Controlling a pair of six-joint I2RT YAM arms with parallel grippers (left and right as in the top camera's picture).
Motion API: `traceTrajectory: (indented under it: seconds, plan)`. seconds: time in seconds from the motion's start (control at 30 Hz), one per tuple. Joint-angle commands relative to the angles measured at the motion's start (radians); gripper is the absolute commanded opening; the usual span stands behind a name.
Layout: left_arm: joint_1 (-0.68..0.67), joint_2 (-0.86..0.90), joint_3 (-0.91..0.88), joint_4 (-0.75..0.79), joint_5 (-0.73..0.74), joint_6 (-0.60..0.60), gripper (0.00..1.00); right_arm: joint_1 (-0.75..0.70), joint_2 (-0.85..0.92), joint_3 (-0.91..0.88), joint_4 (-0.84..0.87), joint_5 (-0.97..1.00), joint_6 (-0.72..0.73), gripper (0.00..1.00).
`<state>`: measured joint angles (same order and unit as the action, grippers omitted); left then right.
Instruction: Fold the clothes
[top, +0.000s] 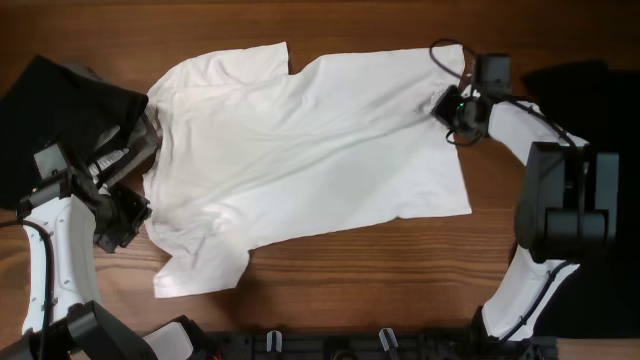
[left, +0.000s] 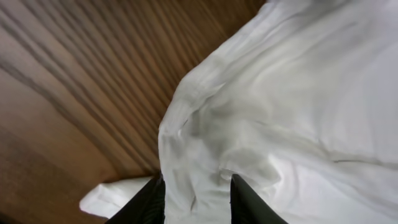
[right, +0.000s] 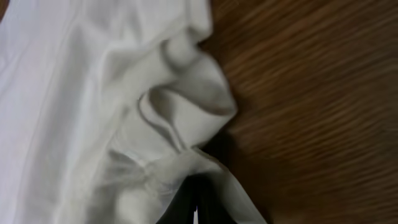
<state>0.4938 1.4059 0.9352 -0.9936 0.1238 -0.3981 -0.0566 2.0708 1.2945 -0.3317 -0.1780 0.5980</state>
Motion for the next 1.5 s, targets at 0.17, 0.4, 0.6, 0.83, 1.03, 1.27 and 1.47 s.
traceTrajectory:
  seconds: [0.17,0.4,0.6,0.83,1.03,1.27,1.47]
  plan:
    - [0.006,-0.005,0.003,0.007,0.059,0.01,0.43,-0.147,-0.049,0.203,-0.281,-0.098,-0.233,0.36]
    - [0.006,-0.005,0.003,0.006,0.06,0.01,0.6,-0.159,-0.339,0.209,-0.564,-0.13,-0.283,0.55]
    - [0.006,-0.007,0.009,-0.027,0.07,0.032,0.7,-0.159,-0.445,0.19,-0.903,-0.113,-0.275,0.59]
    - [0.007,-0.06,0.106,-0.159,0.066,0.055,0.73,-0.16,-0.447,-0.103,-0.861,0.011,-0.177,0.73]
    - [0.006,-0.166,0.156,-0.24,0.066,0.055,0.83,-0.177,-0.442,-0.423,-0.544,-0.001,-0.079,0.74]
    - [0.006,-0.206,0.156,-0.288,0.066,0.055,0.88,-0.178,-0.442,-0.553,-0.285,-0.033,-0.103,0.55]
    - [0.006,-0.205,0.155,-0.299,0.067,0.054,0.89,-0.179,-0.443,-0.552,-0.256,-0.032,-0.162,0.08]
